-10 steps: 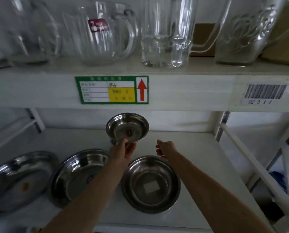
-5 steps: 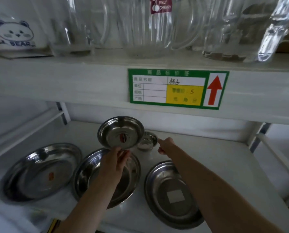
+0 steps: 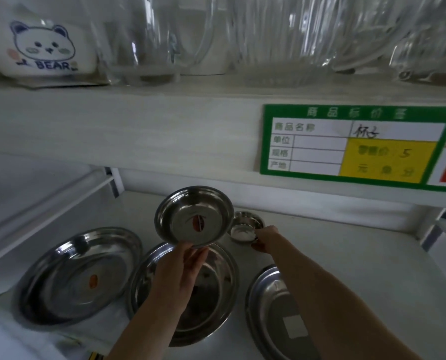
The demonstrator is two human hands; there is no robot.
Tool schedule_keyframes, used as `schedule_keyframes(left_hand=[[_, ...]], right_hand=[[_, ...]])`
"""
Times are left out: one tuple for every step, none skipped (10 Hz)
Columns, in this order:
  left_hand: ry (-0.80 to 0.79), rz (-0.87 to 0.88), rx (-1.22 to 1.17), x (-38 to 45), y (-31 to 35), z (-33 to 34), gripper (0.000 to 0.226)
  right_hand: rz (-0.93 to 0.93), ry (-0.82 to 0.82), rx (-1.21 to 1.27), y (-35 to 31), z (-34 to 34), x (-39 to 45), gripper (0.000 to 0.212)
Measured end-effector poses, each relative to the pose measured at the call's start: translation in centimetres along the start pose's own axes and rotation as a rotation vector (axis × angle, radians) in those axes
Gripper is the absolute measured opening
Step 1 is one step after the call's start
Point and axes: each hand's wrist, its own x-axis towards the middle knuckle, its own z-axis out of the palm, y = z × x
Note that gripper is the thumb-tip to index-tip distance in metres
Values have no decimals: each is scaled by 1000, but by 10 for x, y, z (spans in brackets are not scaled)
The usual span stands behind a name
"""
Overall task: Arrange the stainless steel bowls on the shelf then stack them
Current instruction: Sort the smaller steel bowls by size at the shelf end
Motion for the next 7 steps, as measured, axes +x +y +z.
schedule_keyframes(left_hand=[[24, -10, 0, -1, 1, 2, 13], [24, -18, 8, -1, 2, 6, 13], [28, -21, 13, -2, -1, 11, 14], [1, -17, 26, -2, -5, 15, 14], [-18, -49, 21, -2, -11, 23, 13], [-43, -62, 25, -3, -20, 33, 16], [-90, -55, 36, -7, -33, 43, 16]], right_hand=[[60, -17, 162, 1, 1, 7, 26], [26, -22, 135, -2, -3, 2, 32], [-29, -10, 111, -2, -10, -5, 35], [-51, -4, 144, -1, -22, -11, 36], [-77, 1, 148, -3, -39, -18, 36], [-93, 16, 147, -6, -60, -33, 33], [-95, 48, 171, -8, -86, -50, 32]])
